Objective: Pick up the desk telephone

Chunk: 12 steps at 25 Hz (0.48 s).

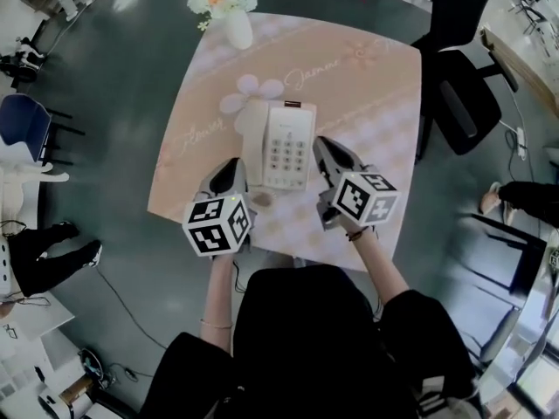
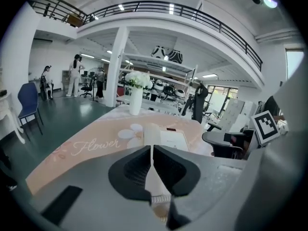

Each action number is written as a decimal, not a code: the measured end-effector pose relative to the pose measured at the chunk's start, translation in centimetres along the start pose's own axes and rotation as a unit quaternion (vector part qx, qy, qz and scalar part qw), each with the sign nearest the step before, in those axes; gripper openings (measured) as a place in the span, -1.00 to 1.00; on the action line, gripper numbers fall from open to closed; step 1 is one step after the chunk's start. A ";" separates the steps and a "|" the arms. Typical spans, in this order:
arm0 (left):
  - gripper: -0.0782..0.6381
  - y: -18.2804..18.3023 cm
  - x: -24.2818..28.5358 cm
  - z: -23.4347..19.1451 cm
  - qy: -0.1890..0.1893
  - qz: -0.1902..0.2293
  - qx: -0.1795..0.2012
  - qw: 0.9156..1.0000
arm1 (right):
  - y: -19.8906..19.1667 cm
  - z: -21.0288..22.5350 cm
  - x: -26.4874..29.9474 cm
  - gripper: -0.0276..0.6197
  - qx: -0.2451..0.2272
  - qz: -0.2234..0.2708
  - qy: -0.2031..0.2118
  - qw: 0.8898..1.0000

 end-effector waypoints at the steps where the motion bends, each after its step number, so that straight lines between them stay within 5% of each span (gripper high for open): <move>1: -0.77 0.2 0.4 -0.2 -0.002 -0.004 -0.001 1.000 | -0.1 0.2 0.3 -0.93 0.004 0.000 -0.002 1.000; 6: -0.61 0.1 2.2 -1.1 -0.022 -0.027 -0.009 0.999 | -1.3 0.9 1.2 -0.92 0.020 -0.006 -0.024 0.999; 12: -0.18 0.1 4.5 -2.0 -0.048 -0.060 -0.025 0.997 | -2.2 1.8 2.4 -0.64 0.064 -0.010 -0.039 0.997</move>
Point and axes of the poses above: the fingertips, and each gripper's own axes: x forward along the fingers, z to its right, y out of its top, the point moved 10 cm from there along -x, backward along the fingers, and after that the axes turned 14 degrees about -x, right-handed, at the moved point
